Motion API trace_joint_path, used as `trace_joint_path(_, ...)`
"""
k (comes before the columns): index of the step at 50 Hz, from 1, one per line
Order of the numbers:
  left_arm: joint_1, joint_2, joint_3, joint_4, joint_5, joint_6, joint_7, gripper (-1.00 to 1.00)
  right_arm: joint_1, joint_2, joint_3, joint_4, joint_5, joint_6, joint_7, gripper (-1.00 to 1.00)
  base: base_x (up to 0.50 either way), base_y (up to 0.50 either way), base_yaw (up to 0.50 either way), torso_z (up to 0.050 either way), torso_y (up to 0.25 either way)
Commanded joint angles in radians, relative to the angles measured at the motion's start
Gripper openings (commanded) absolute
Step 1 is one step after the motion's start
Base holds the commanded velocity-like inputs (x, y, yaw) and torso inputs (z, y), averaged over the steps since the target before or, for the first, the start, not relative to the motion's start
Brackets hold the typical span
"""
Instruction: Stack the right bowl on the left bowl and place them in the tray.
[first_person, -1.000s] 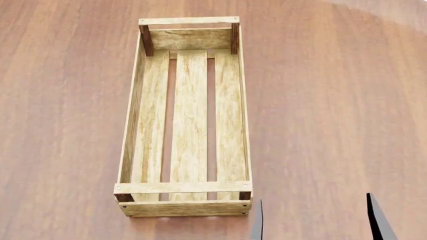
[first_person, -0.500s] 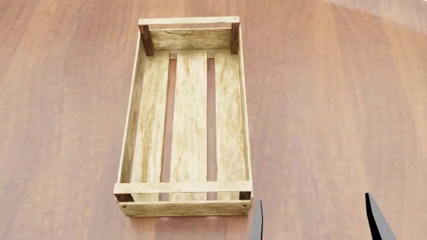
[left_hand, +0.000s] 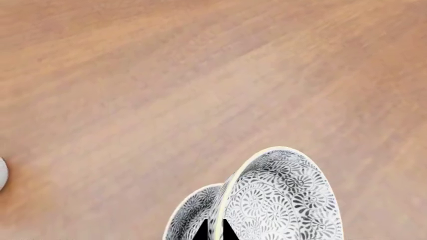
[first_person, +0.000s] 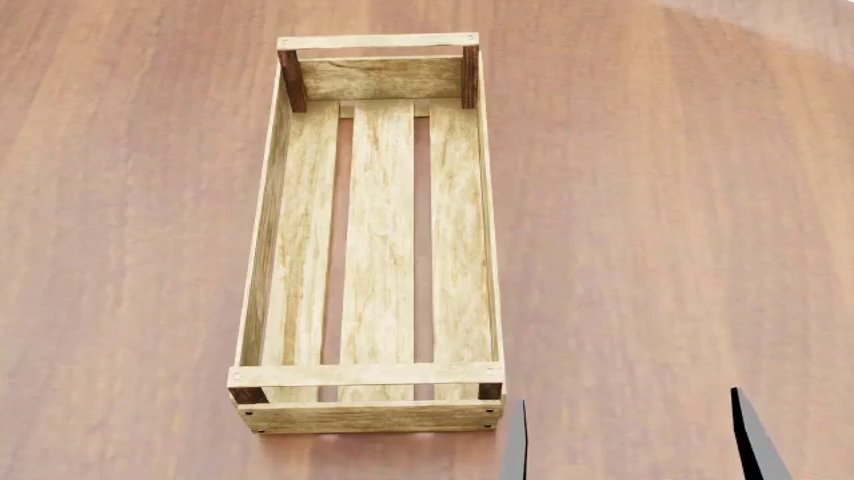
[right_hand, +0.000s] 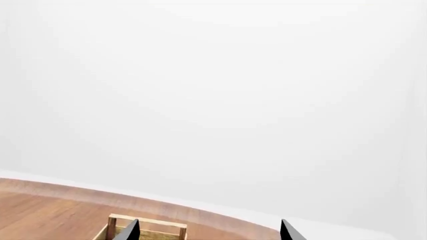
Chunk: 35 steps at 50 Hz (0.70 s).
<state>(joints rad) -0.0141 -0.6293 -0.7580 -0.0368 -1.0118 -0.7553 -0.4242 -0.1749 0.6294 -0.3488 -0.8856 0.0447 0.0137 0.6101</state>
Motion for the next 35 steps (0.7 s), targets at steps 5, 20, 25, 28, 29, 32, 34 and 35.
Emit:
trace_joint_path(5,-0.002,0.025,-0.027,-0.025,0.027,0.032,0.029,-1.00,-0.001,-0.019,0.024,0.008,-0.021,-0.005,-0.021,1.00,0.00,0.00,0.00,0.003,0.000)
trace_joint_path(20,-0.005,0.026,-0.009,-0.037,0.032,0.039,0.054,1.00,0.001,-0.019,0.022,0.009,-0.021,-0.005,-0.020,1.00,0.00,0.00,0.00,0.000,0.000)
trace_joint_path(25,-0.003,0.026,-0.006,-0.040,0.036,0.042,0.059,1.00,0.001,-0.017,0.024,0.007,-0.018,-0.003,-0.019,1.00,0.00,0.00,0.00,0.000,0.000)
trace_joint_path(28,-0.004,0.025,-0.006,-0.041,0.036,0.042,0.059,1.00,0.001,-0.017,0.024,0.005,-0.018,-0.002,-0.019,1.00,0.00,0.00,0.00,0.000,0.000)
trace_joint_path(29,-0.003,0.024,-0.006,-0.037,0.036,0.041,0.057,1.00,0.002,-0.017,0.024,0.004,-0.017,0.001,-0.019,1.00,0.00,0.00,0.00,0.000,0.000)
trace_joint_path(32,-0.002,0.024,-0.007,-0.035,0.035,0.041,0.056,1.00,0.003,-0.017,0.023,0.004,-0.018,0.001,-0.019,1.00,0.00,0.00,0.00,0.000,0.000)
trace_joint_path(34,-0.002,0.024,-0.006,-0.036,0.036,0.042,0.058,1.00,0.004,-0.017,0.023,0.002,-0.018,0.003,-0.020,1.00,0.00,0.00,0.00,0.000,0.000)
trace_joint_path(35,-0.001,0.024,-0.006,-0.035,0.035,0.042,0.058,1.00,0.004,-0.017,0.022,-0.001,-0.018,0.006,-0.020,1.00,0.00,0.00,0.00,0.000,0.000)
